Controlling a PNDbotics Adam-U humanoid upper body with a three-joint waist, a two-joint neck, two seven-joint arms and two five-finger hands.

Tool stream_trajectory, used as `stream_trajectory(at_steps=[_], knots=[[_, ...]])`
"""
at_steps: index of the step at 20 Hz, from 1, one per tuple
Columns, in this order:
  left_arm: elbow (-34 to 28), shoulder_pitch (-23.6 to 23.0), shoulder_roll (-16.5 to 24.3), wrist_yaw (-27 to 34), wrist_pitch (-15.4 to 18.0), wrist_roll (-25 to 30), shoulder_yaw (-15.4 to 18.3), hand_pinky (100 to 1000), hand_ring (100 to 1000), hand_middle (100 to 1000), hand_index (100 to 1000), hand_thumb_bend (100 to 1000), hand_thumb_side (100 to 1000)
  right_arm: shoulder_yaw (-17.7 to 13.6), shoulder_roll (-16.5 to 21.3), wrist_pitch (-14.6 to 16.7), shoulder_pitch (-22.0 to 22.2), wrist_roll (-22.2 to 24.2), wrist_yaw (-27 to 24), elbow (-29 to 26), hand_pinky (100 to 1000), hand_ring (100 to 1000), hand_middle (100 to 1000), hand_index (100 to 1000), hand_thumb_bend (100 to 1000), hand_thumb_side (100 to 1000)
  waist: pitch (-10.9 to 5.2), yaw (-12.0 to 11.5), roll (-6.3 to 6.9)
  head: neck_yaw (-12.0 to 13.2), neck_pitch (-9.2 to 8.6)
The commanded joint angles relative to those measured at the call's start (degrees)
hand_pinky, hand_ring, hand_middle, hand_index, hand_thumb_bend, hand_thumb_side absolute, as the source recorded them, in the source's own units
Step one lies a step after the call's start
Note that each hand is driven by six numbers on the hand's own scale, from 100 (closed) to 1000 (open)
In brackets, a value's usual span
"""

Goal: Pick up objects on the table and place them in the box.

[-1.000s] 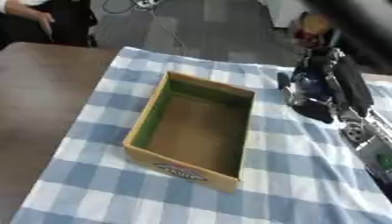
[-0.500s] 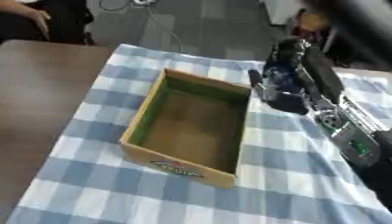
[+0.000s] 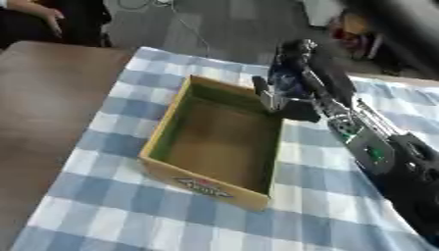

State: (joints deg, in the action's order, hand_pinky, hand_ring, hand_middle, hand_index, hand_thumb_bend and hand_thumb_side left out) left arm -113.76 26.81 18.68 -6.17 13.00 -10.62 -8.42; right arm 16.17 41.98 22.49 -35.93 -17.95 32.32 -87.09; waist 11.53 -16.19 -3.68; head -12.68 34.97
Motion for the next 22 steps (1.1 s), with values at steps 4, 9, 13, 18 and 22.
stream_trajectory(at_steps=[4, 9, 13, 18, 22], knots=[[-0.8, 1.6, -0.7, 0.5, 0.5, 0.2, -0.2, 791, 832, 1000, 889, 230, 938, 1.3, -1.9, 2.1, -4.3, 1.6, 1.2, 3.6, 100, 100, 100, 107, 169, 426, -0.34, -0.5, 0.13, -0.8, 0.16], [-0.8, 2.0, -1.0, 0.7, 0.6, 0.3, -0.3, 791, 832, 1000, 889, 230, 938, 1.8, -4.6, 3.4, -6.6, 2.0, 3.6, 7.6, 100, 100, 100, 106, 167, 427, 0.02, -0.8, 0.27, -0.7, 0.13], [-0.8, 2.7, -1.5, 0.8, 0.8, 0.4, -0.4, 791, 831, 1000, 889, 231, 937, 1.5, -5.6, 4.5, -7.8, 1.3, 5.6, 10.6, 100, 100, 100, 107, 166, 428, 0.37, -1.2, 0.34, -0.5, -0.49], [-0.8, 3.3, -2.0, 0.9, 1.0, 0.6, -0.5, 790, 831, 1000, 889, 232, 936, 1.2, -6.5, 5.1, -8.4, 0.3, 7.1, 13.0, 100, 100, 100, 109, 168, 441, 0.74, -1.7, 0.32, -0.8, -2.77], [-0.8, 3.5, -2.1, 0.9, 1.1, 0.6, -0.5, 790, 831, 1000, 889, 231, 936, 1.2, -6.8, 6.0, -8.9, -0.9, 9.6, 13.5, 100, 100, 115, 203, 100, 693, 0.78, -1.8, 0.27, -0.5, -4.13]])
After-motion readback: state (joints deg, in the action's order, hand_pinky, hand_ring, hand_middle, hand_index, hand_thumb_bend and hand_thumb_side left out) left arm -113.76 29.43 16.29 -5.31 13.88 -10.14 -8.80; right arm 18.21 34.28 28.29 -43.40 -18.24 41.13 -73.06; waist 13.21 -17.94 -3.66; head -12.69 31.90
